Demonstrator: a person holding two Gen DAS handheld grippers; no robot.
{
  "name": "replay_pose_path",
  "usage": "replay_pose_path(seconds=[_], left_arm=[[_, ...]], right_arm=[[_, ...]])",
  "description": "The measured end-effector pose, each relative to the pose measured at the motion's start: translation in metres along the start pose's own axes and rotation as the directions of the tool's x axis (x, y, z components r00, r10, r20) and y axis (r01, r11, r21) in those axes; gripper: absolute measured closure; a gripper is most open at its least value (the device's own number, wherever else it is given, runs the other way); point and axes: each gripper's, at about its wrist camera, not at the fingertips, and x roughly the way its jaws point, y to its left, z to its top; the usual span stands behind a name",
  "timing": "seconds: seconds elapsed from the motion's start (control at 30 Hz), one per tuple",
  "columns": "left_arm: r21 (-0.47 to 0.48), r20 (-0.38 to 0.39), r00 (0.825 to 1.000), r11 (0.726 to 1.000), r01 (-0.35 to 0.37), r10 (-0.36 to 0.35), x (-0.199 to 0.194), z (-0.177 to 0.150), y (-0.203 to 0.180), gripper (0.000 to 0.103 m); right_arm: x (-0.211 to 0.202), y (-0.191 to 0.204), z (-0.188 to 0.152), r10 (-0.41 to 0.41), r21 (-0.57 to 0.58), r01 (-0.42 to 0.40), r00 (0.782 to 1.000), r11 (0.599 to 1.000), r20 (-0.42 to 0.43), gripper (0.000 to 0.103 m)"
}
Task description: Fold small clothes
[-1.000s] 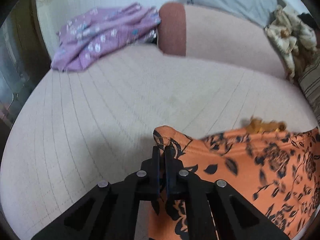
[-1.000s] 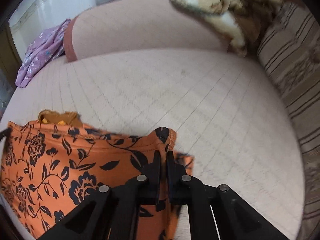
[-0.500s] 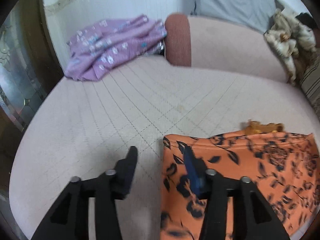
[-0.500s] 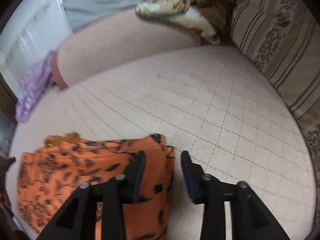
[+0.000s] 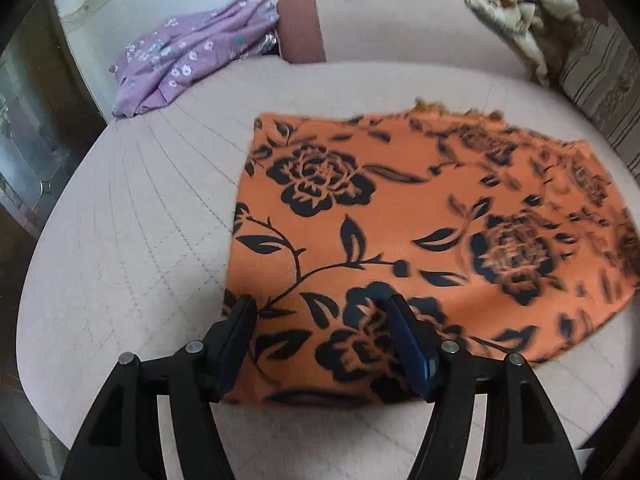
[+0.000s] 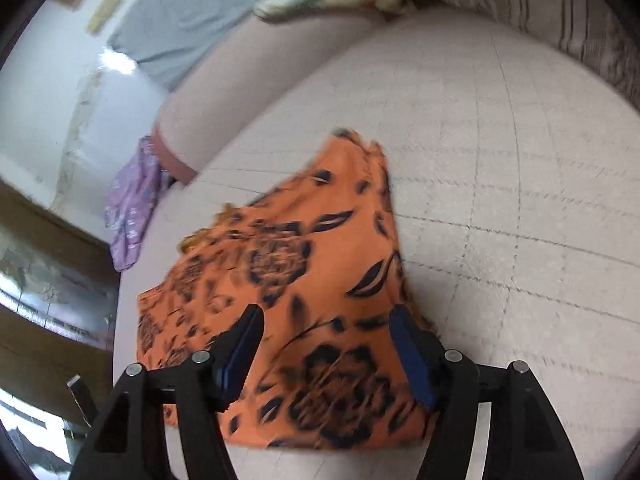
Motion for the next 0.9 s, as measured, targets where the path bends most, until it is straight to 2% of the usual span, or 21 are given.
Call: replay_pose_path(seconds=[0.1, 0.17, 0.23, 0.3, 0.43, 0.5, 0.57, 0.6, 0.67, 0.77, 0.9], left_arm=[[-0.026, 0.1, 0.994, 0.999, 0.036, -0.033, -0.021, -0.005, 0.002, 0.029], [-0.035, 0.075, 0.996, 0.998, 0.048, -0.046, -0.014, -0.011, 0.003, 0.027], [-0.032, -0.033, 0.999, 0.999, 0.038, -0.039, 0.007, -0.019, 0.005, 0.027], [-0.033, 0.024, 0.999, 0.998, 0.044, -0.044, -0.001, -0.021, 0.007, 0.027], [-0.056, 0.063, 0.997, 0.997, 0.044, -0.04, -0.009, -0.02, 0.012, 0.027], [-0.053, 0.041, 0.999, 0.998, 0.038, -0.036, -0.001, -0.025, 0.012, 0.027], [-0.033, 0.061, 0.998, 0.999, 0.025, -0.023, -0.004, -0.03, 0.01, 0.027], [-0.025, 0.061, 0.998, 0.999, 0.022, -0.021, -0.006, -0.03, 0.009, 0.027], [-0.034, 0.07, 0.997, 0.999, 0.034, -0.032, -0.009, -0.034, 0.01, 0.026], [-0.051, 0.069, 0.997, 0.998, 0.039, -0.035, -0.007, -0.034, 0.012, 0.025], [-0.053, 0.078, 0.996, 0.998, 0.04, -0.036, -0.008, -0.035, 0.013, 0.025]], right_arm=[[-0.005, 0.01, -0.02, 0.007, -0.089, -0.004, 1.0, 0.996, 0.027, 0.024], [0.013, 0.003, -0.033, -0.054, -0.089, 0.051, 0.998, 0.995, -0.027, 0.024], [0.015, -0.005, -0.037, -0.059, -0.061, 0.056, 0.998, 0.997, -0.038, 0.024], [0.004, 0.001, -0.033, -0.072, -0.051, 0.071, 0.997, 0.996, -0.013, 0.024], [-0.016, 0.029, -0.036, -0.031, -0.122, 0.039, 0.998, 0.992, 0.063, 0.023], [-0.006, 0.027, -0.041, -0.04, -0.119, 0.044, 0.999, 0.992, 0.037, 0.019], [0.007, 0.008, -0.047, -0.09, -0.074, 0.088, 0.995, 0.993, -0.03, 0.019], [0.014, -0.004, -0.051, -0.087, -0.041, 0.085, 0.995, 0.996, -0.052, 0.019], [0.004, -0.002, -0.053, -0.067, -0.049, 0.067, 0.998, 0.997, -0.004, 0.019], [0.01, 0.003, -0.053, -0.085, -0.081, 0.083, 0.996, 0.993, -0.021, 0.019], [0.011, 0.0, -0.054, -0.076, -0.07, 0.075, 0.997, 0.995, -0.005, 0.018]])
